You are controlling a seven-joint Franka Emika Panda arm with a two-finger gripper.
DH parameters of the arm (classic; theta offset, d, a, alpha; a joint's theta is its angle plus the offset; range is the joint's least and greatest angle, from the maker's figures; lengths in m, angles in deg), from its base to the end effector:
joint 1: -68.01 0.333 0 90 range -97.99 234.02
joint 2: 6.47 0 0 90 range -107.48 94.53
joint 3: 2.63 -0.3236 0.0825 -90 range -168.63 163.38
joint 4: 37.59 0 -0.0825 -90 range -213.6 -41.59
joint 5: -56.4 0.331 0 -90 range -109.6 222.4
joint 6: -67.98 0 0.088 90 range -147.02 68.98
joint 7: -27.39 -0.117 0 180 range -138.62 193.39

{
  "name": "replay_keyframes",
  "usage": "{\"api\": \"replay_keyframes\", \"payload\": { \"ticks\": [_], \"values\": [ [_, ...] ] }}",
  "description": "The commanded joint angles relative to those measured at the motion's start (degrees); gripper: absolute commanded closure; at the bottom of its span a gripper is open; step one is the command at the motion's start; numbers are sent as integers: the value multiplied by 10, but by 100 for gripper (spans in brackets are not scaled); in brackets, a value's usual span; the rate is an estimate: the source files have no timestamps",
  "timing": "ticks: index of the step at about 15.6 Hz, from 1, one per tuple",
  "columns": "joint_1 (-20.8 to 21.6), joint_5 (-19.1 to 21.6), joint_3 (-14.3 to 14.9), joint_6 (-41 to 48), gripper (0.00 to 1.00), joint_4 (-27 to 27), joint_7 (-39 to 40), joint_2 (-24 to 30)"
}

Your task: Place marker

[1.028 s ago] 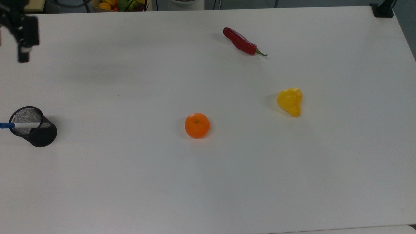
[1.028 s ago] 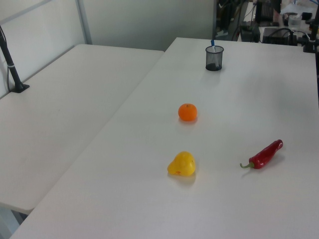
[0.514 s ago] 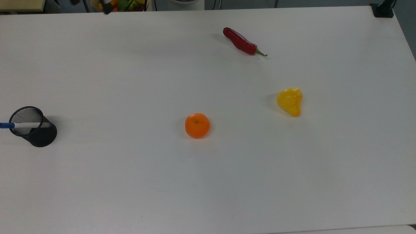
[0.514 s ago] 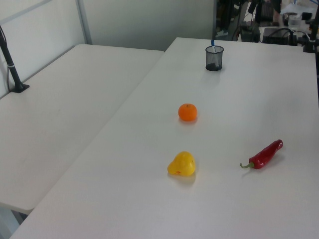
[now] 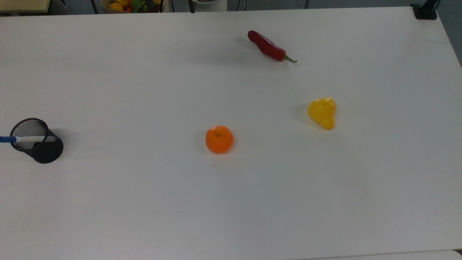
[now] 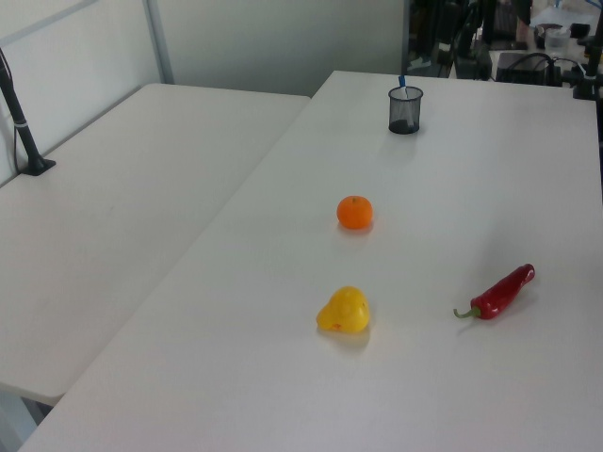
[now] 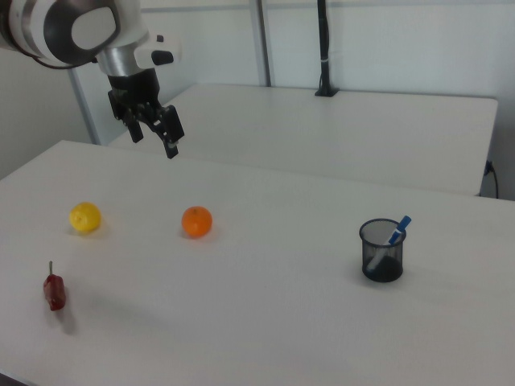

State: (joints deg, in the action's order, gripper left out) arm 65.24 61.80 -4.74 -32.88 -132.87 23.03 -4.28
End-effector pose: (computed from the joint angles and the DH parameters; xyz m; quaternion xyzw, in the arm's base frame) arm 0.5082 0.0038 0.6204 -0.9954 0.0493 -0.0661 0.0482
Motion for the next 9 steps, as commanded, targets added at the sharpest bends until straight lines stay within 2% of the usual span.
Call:
{"api": "replay_keyframes", "payload": {
  "ticks": [1, 3, 9],
  "values": [
    [3, -7, 9, -5, 0, -21, 101, -2],
    [3, -7, 11, -17, 0, -25, 122, -2],
    [9, -6, 11, -32, 0, -26, 117, -9]
  ]
}}
